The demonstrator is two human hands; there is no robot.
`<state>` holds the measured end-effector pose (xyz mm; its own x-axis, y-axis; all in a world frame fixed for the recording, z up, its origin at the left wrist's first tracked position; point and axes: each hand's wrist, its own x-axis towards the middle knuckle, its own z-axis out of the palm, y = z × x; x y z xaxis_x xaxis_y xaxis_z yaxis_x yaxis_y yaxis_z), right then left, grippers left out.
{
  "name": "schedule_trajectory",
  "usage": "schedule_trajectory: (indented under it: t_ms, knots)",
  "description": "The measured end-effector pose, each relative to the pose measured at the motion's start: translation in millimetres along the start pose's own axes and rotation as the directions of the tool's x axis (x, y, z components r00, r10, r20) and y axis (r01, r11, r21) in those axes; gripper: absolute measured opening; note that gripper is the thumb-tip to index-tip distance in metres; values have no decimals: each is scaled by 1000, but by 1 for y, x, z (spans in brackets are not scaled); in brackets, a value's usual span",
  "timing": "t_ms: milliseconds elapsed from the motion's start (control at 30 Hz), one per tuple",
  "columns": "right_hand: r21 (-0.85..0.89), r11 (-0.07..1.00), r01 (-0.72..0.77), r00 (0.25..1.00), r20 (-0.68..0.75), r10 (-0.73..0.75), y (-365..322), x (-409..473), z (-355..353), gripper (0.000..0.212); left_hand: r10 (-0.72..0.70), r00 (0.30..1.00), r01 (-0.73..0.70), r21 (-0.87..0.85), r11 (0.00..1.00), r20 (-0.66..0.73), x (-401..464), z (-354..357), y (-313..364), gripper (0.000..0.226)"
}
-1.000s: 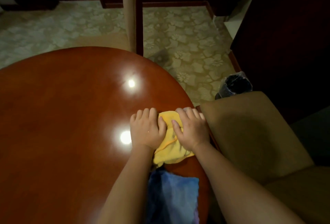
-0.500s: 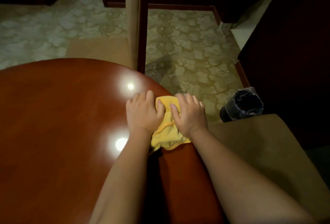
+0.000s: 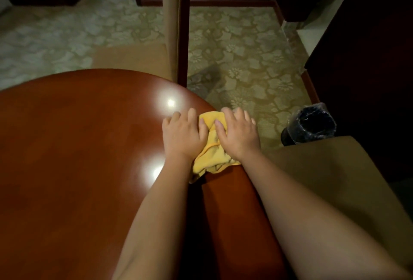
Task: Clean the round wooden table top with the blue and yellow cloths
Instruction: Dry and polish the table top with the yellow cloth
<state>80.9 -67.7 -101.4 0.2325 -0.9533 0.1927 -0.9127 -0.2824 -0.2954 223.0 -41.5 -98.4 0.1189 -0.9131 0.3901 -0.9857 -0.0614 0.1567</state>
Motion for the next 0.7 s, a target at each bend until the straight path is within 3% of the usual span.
schedule_trajectory:
  t_ms: [467, 700]
  knots:
    - [10, 989, -149, 987, -59, 150, 9, -222, -51, 48, 289, 944, -290, -15, 957, 158, -175, -74, 47, 44]
    - [42, 960, -278, 955, -99, 281, -8, -263, -53, 53, 162, 967, -122, -199, 972, 195, -196, -90, 64, 38]
